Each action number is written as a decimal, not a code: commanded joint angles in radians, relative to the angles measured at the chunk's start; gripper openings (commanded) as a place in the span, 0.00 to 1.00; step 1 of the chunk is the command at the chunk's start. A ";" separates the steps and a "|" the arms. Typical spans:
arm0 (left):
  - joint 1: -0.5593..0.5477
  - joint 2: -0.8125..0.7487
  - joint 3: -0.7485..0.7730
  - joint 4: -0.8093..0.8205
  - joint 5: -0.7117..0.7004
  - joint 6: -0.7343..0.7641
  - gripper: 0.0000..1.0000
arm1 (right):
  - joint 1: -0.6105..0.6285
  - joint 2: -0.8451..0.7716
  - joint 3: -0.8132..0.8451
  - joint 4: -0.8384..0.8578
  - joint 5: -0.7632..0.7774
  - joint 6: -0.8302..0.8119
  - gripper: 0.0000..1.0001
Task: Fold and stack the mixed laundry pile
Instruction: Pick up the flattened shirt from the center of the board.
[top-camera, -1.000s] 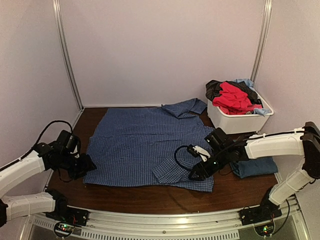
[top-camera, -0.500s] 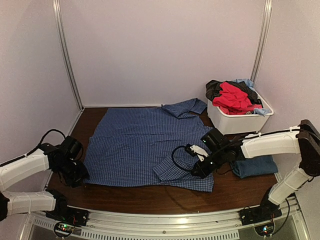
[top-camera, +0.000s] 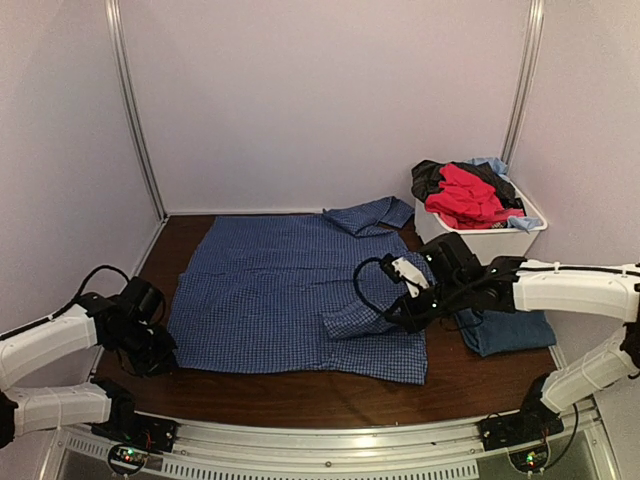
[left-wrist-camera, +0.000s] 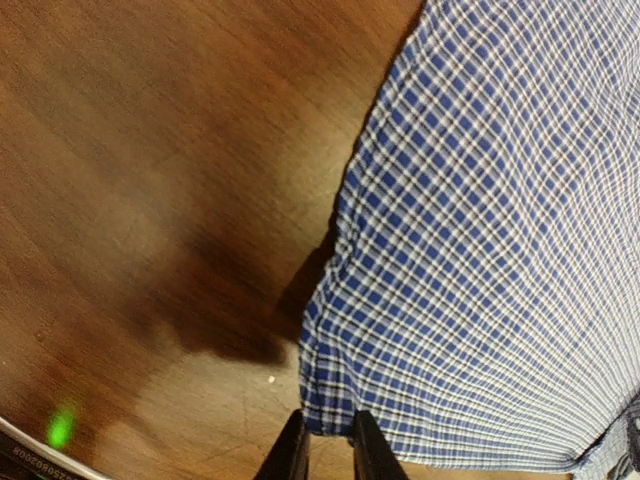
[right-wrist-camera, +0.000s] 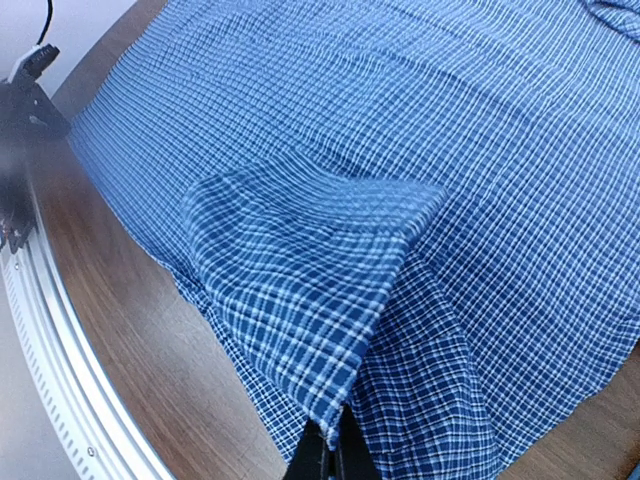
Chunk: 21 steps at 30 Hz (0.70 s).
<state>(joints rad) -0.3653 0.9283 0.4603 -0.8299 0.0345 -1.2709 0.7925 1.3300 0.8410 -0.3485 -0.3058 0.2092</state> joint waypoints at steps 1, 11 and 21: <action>0.008 0.000 0.006 0.037 -0.005 -0.031 0.06 | 0.007 -0.082 0.058 -0.016 0.070 0.007 0.00; 0.008 -0.067 0.199 -0.131 -0.140 -0.016 0.00 | 0.005 -0.246 0.224 -0.051 0.178 -0.080 0.00; 0.023 0.041 0.376 -0.104 -0.233 0.046 0.00 | -0.001 -0.165 0.382 0.015 0.263 -0.322 0.00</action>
<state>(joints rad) -0.3641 0.9184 0.7547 -0.9440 -0.1169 -1.2713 0.7925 1.1141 1.1774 -0.3763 -0.1139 0.0193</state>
